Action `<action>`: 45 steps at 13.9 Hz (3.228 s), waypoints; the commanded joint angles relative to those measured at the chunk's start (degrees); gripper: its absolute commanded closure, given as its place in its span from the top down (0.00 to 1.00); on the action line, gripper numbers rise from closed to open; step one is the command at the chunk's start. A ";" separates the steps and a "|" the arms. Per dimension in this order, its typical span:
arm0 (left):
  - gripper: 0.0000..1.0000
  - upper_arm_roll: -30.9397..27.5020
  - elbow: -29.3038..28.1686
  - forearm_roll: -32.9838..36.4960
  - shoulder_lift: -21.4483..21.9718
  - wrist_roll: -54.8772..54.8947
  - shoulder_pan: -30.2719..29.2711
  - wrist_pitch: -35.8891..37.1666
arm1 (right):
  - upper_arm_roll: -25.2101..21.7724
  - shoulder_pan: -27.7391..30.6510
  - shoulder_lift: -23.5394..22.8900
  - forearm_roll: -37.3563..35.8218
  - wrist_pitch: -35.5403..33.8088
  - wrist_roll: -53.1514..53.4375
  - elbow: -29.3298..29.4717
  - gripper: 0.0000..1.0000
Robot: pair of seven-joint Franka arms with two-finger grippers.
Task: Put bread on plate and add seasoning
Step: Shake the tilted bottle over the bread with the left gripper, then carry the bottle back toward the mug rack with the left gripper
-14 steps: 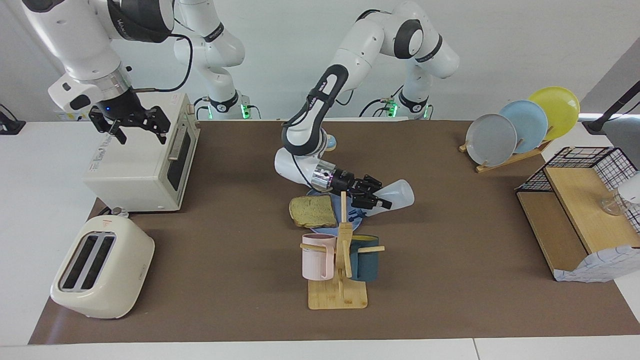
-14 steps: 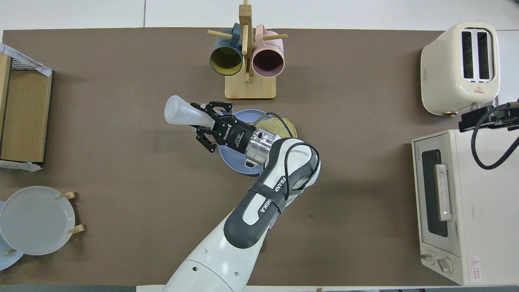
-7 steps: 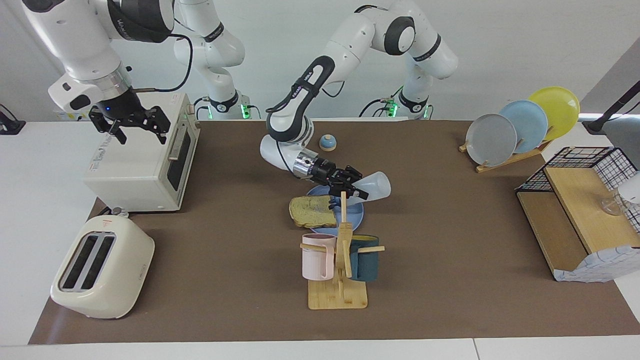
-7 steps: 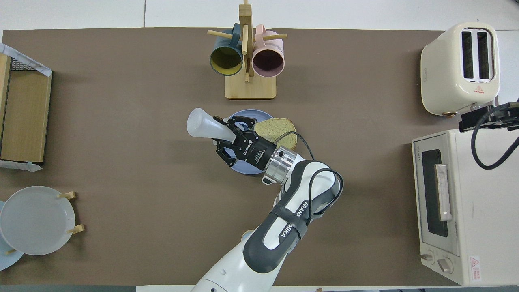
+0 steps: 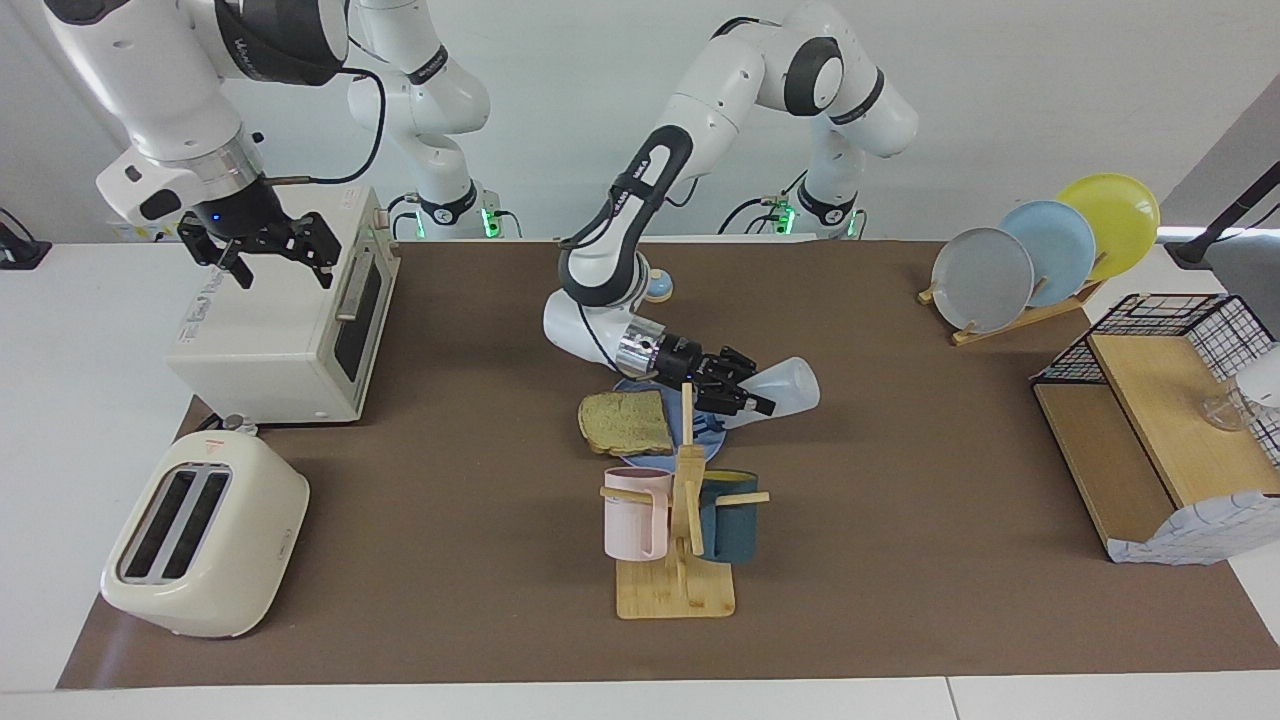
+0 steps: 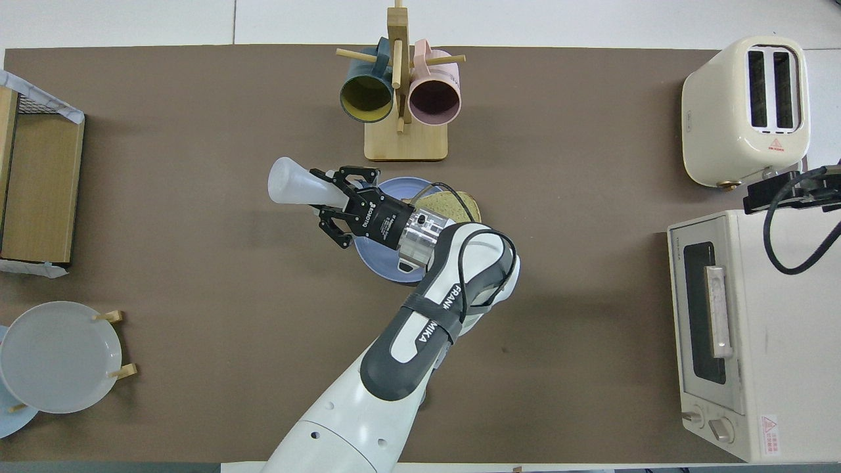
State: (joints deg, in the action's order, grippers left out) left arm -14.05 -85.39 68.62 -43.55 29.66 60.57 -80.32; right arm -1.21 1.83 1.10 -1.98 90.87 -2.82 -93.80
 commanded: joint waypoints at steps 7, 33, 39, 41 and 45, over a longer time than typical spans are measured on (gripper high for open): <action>0.00 -0.01 -0.13 -7.26 3.02 -4.24 -1.51 -1.51 | 0.51 0.72 1.27 0.31 0.54 -0.25 -1.48 1.00; 0.00 0.08 -13.56 -53.05 27.90 -32.80 -26.72 -52.00 | 0.42 0.72 1.27 0.31 0.54 -0.17 -1.48 1.00; 0.00 -0.01 -25.95 -55.35 28.78 -48.09 -31.65 -83.02 | 0.51 0.72 1.27 0.31 0.54 -0.25 -1.48 1.00; 0.00 -0.01 -26.85 -55.35 27.65 -51.70 -32.79 -89.02 | 0.42 0.72 1.27 0.31 0.54 -0.17 -1.48 1.00; 0.00 -0.01 -26.67 -55.35 22.12 -55.05 -34.47 -101.15 | 0.42 0.72 1.27 0.31 0.54 -0.17 -1.48 1.00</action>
State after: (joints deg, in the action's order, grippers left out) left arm -14.46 -111.81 13.99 -18.82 -23.62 26.96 -175.56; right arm -1.21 1.83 1.10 -1.98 90.87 -2.82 -93.80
